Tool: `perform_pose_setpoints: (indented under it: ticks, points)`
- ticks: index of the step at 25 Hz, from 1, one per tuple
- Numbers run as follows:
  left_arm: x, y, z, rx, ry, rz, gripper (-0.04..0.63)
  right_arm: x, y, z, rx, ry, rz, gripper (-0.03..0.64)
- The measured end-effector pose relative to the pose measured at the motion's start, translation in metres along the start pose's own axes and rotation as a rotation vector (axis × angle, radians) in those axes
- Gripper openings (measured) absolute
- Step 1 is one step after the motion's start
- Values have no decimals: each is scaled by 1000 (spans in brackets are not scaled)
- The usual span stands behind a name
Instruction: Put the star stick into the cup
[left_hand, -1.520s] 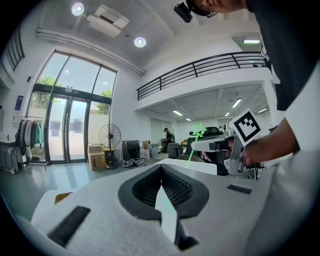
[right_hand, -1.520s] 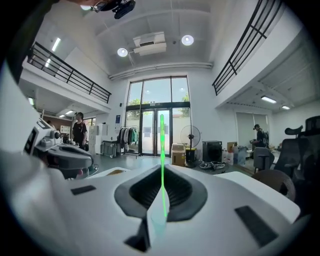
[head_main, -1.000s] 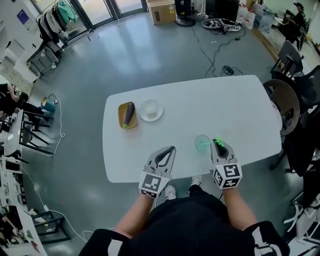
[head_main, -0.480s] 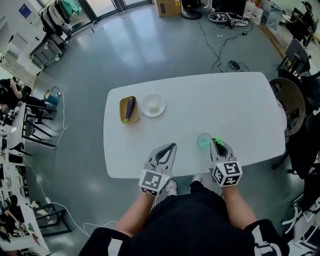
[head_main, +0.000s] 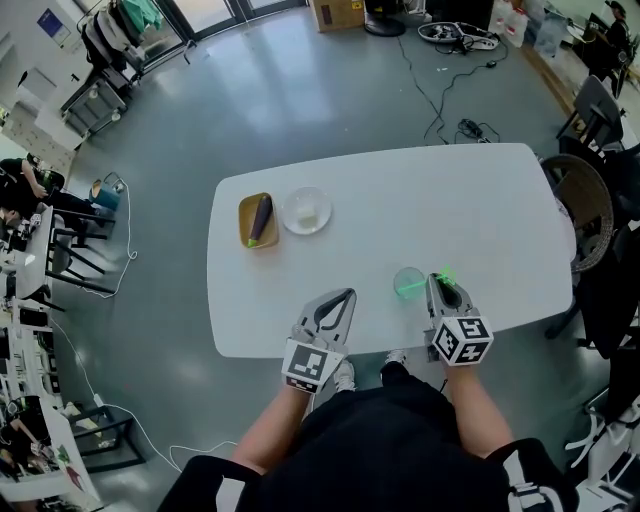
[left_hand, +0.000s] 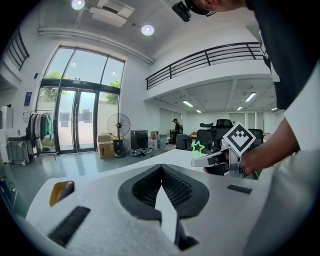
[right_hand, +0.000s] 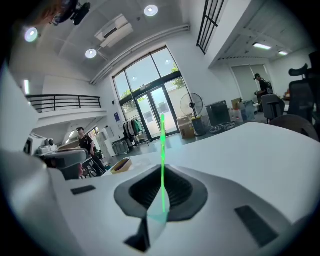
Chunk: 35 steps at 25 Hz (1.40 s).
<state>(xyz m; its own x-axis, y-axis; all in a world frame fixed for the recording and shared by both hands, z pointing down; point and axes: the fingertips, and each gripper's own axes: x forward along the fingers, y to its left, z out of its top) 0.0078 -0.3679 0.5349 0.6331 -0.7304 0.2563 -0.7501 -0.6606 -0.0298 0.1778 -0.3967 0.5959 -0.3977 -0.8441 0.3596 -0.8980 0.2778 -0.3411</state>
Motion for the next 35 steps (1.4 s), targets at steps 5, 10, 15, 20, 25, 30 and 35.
perform_pose_setpoints:
  ticks: [5, 10, 15, 20, 25, 30, 35]
  points:
    - [2, -2, -6, -8, 12, -10, 11, 3, -15, 0, 48, 4, -32, 32]
    - [1, -2, -11, -13, 18, -11, 11, 6, -28, -5, 64, 17, -65, 37]
    - [-3, -1, -14, -15, 20, -9, 11, 7, -31, -8, 65, 29, -75, 62]
    - [-9, -2, -13, -10, 19, -16, 11, 2, -27, -19, 65, 55, -82, 98]
    - [-11, -4, -9, -6, 3, -26, 11, -11, -21, -26, 52, 88, -101, 98]
    - [-15, -7, -10, -2, -2, -42, 11, -21, 1, -21, 3, 90, -89, 82]
    - [-17, -15, -1, -4, -23, -60, 11, -35, 28, 5, -111, 40, -66, 23]
